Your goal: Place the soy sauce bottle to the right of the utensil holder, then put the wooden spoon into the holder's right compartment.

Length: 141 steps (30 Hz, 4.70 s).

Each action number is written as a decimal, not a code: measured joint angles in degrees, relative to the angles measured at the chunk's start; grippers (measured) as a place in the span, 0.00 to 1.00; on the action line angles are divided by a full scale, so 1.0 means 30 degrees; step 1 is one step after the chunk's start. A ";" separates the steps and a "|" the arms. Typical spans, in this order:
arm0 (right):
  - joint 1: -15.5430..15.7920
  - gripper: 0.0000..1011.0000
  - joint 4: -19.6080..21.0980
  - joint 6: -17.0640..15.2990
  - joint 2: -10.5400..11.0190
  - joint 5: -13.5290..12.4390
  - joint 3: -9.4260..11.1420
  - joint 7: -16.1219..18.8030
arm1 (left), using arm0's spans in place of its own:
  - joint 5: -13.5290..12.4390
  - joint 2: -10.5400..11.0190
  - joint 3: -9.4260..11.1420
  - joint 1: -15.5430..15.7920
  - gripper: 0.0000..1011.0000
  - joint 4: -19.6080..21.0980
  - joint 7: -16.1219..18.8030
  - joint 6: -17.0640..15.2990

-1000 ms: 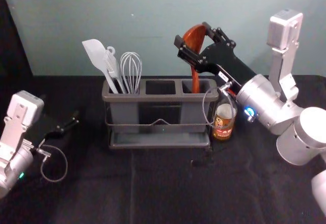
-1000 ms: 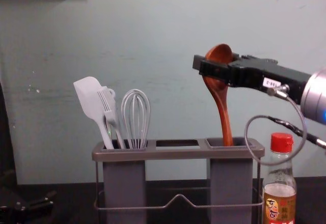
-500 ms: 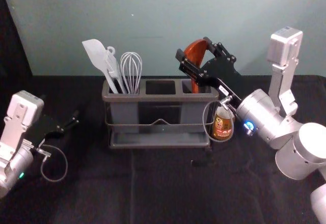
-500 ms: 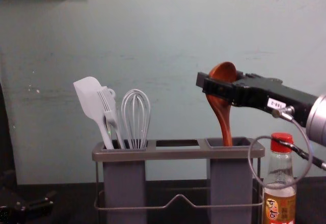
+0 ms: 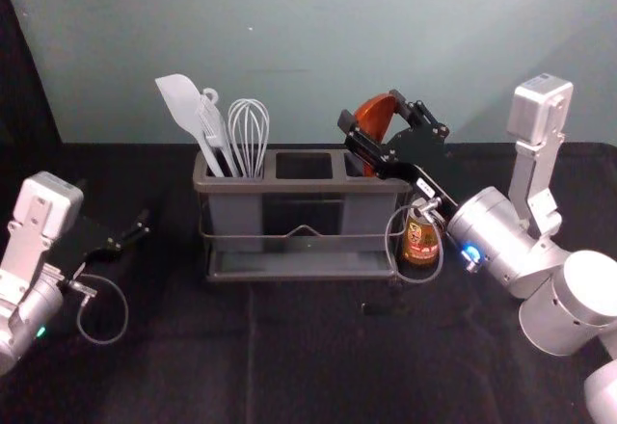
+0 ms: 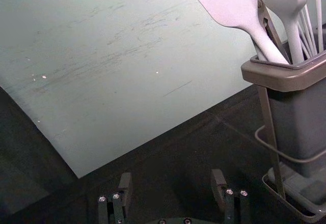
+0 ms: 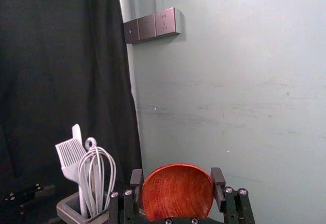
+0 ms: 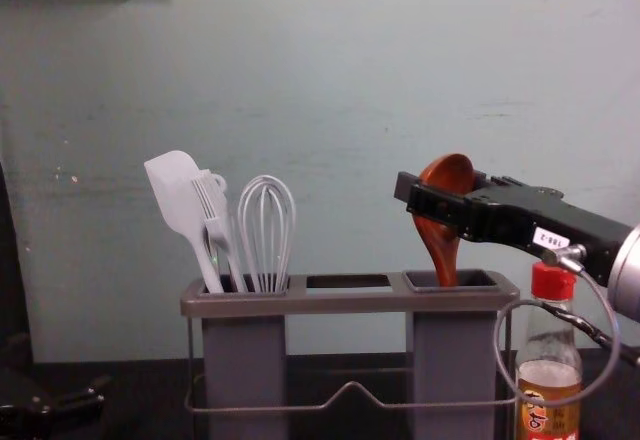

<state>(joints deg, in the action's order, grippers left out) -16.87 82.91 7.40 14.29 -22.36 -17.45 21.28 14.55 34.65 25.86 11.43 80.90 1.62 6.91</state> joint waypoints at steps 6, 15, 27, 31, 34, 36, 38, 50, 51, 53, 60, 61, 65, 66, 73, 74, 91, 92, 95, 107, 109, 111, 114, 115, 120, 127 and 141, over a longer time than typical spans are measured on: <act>0.0102 0.82 -0.0107 0.0129 -0.0015 -0.0111 0.0055 0.0155 | 0.0001 0.0000 0.0001 0.0000 1.00 0.0000 0.0000 0.0000; 0.0185 0.99 -0.0146 0.0175 0.0001 -0.0275 0.0103 0.0284 | 0.0001 -0.0001 0.0001 0.0001 1.00 0.0000 0.0000 0.0000; 0.0272 0.99 0.0044 0.0109 0.0030 -0.0382 0.0122 0.0269 | 0.0001 0.0000 0.0000 -0.0001 1.00 0.0000 0.0000 0.0000; 0.0322 0.99 0.0271 0.0066 0.0078 -0.0419 0.0173 0.0257 | 0.0001 -0.0001 0.0001 0.0001 1.00 0.0000 0.0000 0.0000; 0.0386 0.99 0.0523 0.0059 0.0127 -0.0463 0.0237 0.0200 | 0.0000 0.0000 0.0000 0.0000 1.00 0.0000 0.0001 0.0001; 0.0441 0.99 0.0687 0.0048 0.0167 -0.0482 0.0270 0.0180 | 0.0002 -0.0001 0.0000 0.0000 1.00 0.0001 0.0000 0.0001; 0.0473 0.99 0.0772 0.0045 0.0195 -0.0490 0.0286 0.0172 | 0.0001 -0.0001 0.0001 0.0000 1.00 0.0000 0.0000 0.0001; 0.0703 0.99 0.1132 0.0088 0.0314 -0.0568 0.0489 0.0039 | 0.0001 -0.0001 0.0000 0.0000 1.00 0.0000 0.0000 0.0000; 0.0725 0.99 0.1171 0.0094 0.0337 -0.0579 0.0509 0.0039 | 0.0001 0.0000 0.0001 0.0000 1.00 0.0000 0.0000 0.0000; 0.0791 0.99 0.1313 0.0128 0.0427 -0.0644 0.0596 0.0049 | 0.0000 0.0000 0.0001 0.0001 1.00 0.0000 0.0000 0.0001; 0.1109 0.99 0.2069 0.0195 0.0887 -0.0991 0.1102 0.0168 | 0.0000 0.0000 0.0001 0.0000 1.00 0.0000 0.0000 0.0000; 0.1163 0.99 0.2180 0.0200 0.0964 -0.1021 0.1175 0.0173 | 0.0000 0.0000 0.0001 0.0000 1.00 0.0000 0.0000 0.0001; 0.1485 0.99 0.2719 0.0241 0.1364 -0.1191 0.1596 0.0181 | 0.0001 -0.0001 0.0000 0.0000 1.00 0.0000 0.0000 0.0001; 0.1641 0.99 0.2913 0.0262 0.1528 -0.1269 0.1803 0.0167 | 0.0000 0.0000 0.0000 0.0000 1.00 0.0000 0.0000 0.0001; 0.2189 0.99 0.3406 0.0489 0.2079 -0.1427 0.2822 -0.0125 | 0.0000 0.0000 0.0001 -0.0001 1.00 0.0000 0.0001 0.0001; 0.2233 0.99 0.3420 0.0537 0.2114 -0.1412 0.2968 -0.0244 | 0.0000 0.0001 0.0001 0.0000 1.00 0.0000 0.0000 0.0001; 0.2307 0.99 0.3476 -0.2965 0.2084 0.3329 0.3850 -0.5079 | 0.0001 0.0000 0.0001 0.0000 1.00 0.0000 0.0000 0.0001; 0.2203 0.99 0.3163 -0.2836 0.2073 0.3516 0.3853 -0.5058 | 0.0001 0.0000 0.0001 0.0000 1.00 0.0000 0.0000 0.0001; 0.1952 0.99 0.2536 -0.2585 0.2091 0.3881 0.3798 -0.4966 | 0.0001 0.0000 0.0001 0.0000 1.00 0.0000 0.0000 0.0000; 0.0228 0.99 -0.1473 -0.2116 0.1869 0.5010 0.3407 -0.3810 | 0.0000 0.0000 0.0001 0.0000 1.00 0.0000 0.0000 0.0000; -0.0058 0.99 -0.2128 -0.2116 0.1721 0.5174 0.3334 -0.3712 | 0.0000 -0.0001 0.0001 0.0000 1.00 0.0001 0.0000 0.0000; -0.0234 0.99 -0.2546 -0.2048 0.1613 0.5309 0.3293 -0.3658 | 0.0001 -0.0001 0.0001 0.0000 1.00 0.0000 0.0000 0.0000; -0.0497 0.99 -0.3328 -0.1756 0.1364 0.5591 0.3228 -0.3649 | 0.0001 -0.0001 0.0001 0.0000 1.00 0.0000 0.0000 0.0000; -0.0554 0.99 -0.3519 -0.1661 0.1308 0.5679 0.3205 -0.3654 | 0.0001 -0.0001 0.0001 0.0000 1.00 0.0000 0.0000 0.0001; -0.0738 0.99 -0.4422 -0.1180 0.0986 0.6334 0.3016 -0.3742 | 0.0001 0.0000 0.0000 0.0000 1.00 0.0000 0.0000 0.0001; -0.0752 0.99 -0.4762 -0.0778 0.0692 0.6995 0.3003 -0.3957 | 0.0001 0.0000 0.0001 0.0000 1.00 0.0000 0.0000 0.0000; -0.0722 0.99 -0.4725 -0.0742 0.0679 0.7066 0.3038 -0.4048 | 0.0001 0.0000 0.0001 0.0000 1.00 0.0000 0.0000 0.0001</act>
<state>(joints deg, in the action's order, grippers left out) -19.03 68.74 5.18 16.33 -1.17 -8.34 9.13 14.55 34.65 25.86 11.43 80.90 1.62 6.91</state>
